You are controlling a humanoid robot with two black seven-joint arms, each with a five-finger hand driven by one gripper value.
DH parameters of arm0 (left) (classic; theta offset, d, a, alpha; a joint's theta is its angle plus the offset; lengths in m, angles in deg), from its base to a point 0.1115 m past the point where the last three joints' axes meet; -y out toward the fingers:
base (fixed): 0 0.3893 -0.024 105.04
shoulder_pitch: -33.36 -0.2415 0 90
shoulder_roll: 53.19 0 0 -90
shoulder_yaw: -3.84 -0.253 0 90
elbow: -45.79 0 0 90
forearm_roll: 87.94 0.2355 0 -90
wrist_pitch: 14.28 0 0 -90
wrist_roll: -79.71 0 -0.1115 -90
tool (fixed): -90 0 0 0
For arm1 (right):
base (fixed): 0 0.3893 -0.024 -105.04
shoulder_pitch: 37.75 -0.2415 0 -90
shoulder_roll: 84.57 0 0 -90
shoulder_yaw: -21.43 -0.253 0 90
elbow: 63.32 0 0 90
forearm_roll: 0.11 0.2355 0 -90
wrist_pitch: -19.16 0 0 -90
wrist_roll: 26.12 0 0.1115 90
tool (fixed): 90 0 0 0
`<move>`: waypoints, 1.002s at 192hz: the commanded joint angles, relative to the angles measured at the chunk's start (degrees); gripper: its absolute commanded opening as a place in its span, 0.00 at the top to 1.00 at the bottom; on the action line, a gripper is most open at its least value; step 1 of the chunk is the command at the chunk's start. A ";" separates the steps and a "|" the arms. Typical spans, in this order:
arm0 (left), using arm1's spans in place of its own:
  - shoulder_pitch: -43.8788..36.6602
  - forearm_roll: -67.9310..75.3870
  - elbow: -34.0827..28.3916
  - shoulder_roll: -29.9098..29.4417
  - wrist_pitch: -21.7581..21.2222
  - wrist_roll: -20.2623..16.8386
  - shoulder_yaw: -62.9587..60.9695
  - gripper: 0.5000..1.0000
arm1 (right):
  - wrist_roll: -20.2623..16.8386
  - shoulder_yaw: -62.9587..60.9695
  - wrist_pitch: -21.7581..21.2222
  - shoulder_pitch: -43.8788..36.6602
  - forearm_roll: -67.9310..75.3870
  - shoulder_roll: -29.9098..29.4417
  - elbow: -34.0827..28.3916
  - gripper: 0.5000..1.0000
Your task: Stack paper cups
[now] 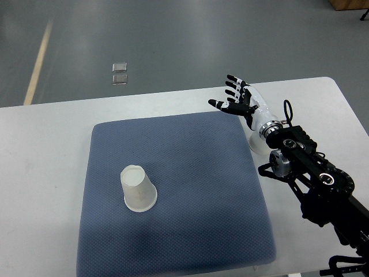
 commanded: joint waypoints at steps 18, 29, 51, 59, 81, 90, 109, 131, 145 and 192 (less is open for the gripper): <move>-0.04 0.00 0.18 0.00 0.00 0.00 0.35 0.00 | 0.00 0.02 0.00 0.00 -0.09 0.00 0.07 0.15; -0.04 0.00 0.18 0.00 0.00 0.00 0.35 0.00 | 0.00 0.02 0.00 0.00 0.00 0.00 0.07 0.15; -0.04 0.00 0.18 0.00 0.00 0.00 0.09 0.00 | 0.00 0.02 0.00 0.00 -0.09 0.00 0.07 0.15; -0.04 0.00 0.01 0.00 0.00 0.00 0.09 0.00 | 0.00 0.02 0.00 0.00 0.00 0.00 0.07 0.15; -0.04 0.00 -0.17 0.00 0.00 0.00 0.00 0.00 | 0.17 -0.07 -0.09 0.00 0.00 0.00 0.07 0.15; -0.04 0.00 -0.17 0.00 0.00 0.00 0.09 0.00 | 0.17 -0.07 -0.09 0.00 0.00 0.00 -0.02 0.15; -0.04 0.00 -0.08 0.00 0.00 0.00 0.00 0.00 | 0.17 -0.07 -0.09 0.09 0.00 0.00 -0.02 0.15; -0.04 0.00 -0.08 0.00 0.00 0.00 0.00 0.00 | 0.35 -0.25 0.26 -0.26 0.00 0.00 0.07 0.15; -0.04 0.00 -0.17 0.00 0.00 0.00 0.09 0.00 | 0.35 -0.42 0.26 -0.35 0.00 0.00 0.07 0.15; -0.04 0.00 -0.17 0.00 0.00 0.00 0.00 0.00 | 0.97 -0.34 0.00 -0.35 0.00 0.00 -0.10 0.14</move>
